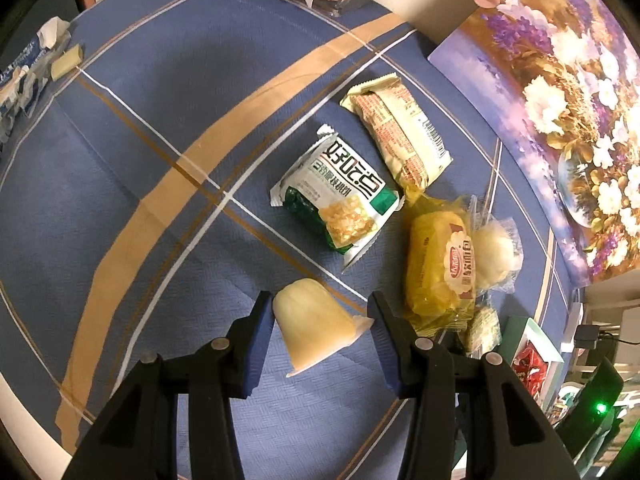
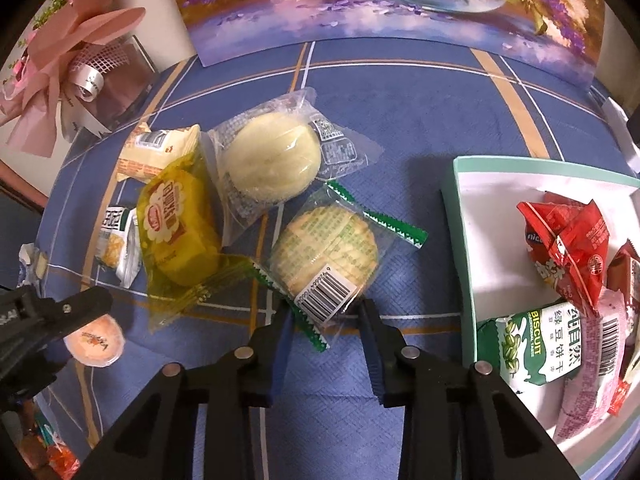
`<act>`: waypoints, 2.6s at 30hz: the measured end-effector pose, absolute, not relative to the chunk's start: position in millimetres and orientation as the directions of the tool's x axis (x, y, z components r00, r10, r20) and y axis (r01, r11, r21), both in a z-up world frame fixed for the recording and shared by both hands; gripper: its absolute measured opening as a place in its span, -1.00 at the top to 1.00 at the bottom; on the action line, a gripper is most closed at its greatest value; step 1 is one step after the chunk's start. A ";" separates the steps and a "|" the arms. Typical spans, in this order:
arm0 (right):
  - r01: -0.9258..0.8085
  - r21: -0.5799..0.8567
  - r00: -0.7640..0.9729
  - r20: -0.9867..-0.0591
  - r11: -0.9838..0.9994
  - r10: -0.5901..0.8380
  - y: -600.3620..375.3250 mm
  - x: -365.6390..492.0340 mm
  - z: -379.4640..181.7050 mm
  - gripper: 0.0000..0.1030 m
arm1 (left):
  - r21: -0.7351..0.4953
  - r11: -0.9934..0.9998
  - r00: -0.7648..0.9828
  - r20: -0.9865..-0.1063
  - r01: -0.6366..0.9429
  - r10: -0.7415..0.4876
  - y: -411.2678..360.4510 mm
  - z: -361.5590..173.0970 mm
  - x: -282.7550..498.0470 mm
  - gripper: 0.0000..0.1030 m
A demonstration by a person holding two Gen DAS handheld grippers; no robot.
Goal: Organize snacks
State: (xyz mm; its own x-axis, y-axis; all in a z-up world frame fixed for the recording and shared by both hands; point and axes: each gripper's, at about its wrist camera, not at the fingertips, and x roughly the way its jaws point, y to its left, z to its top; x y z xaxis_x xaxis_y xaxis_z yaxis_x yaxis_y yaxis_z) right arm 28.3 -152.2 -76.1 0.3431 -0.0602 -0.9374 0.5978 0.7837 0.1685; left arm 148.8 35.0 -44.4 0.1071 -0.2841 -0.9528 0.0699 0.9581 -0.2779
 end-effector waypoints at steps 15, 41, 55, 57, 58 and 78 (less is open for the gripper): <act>0.582 0.179 0.429 -0.896 0.794 -0.112 -174.7 16.9 -30.1 -0.16 | -0.306 0.948 0.117 -0.942 0.093 -0.315 13.5 -39.3 149.9 0.04; 0.533 0.115 0.382 -0.917 0.838 -0.118 -176.5 50.4 -76.8 -0.42 | -0.277 0.957 0.093 -0.954 0.089 -0.285 -9.6 -63.3 165.6 0.04; 0.490 0.125 0.362 -0.929 0.863 -0.071 -172.6 48.6 -77.8 -0.54 | -0.275 0.958 0.097 -0.955 0.083 -0.282 -4.4 -60.9 160.4 0.04; 0.482 0.150 0.369 -0.928 0.863 -0.045 -174.6 42.4 -76.2 -0.60 | -0.276 0.958 0.097 -0.954 0.080 -0.283 -3.2 -60.2 160.1 0.04; 0.477 0.161 0.371 -0.928 0.864 -0.032 -174.8 41.3 -75.9 -0.60 | -0.277 0.958 0.097 -0.954 0.078 -0.284 -2.5 -60.1 160.0 0.04; 0.343 0.089 0.307 -0.951 0.935 -0.023 -147.2 23.7 -80.7 -0.75 | -0.288 0.954 0.086 -0.952 0.077 -0.294 2.7 -62.7 148.6 0.04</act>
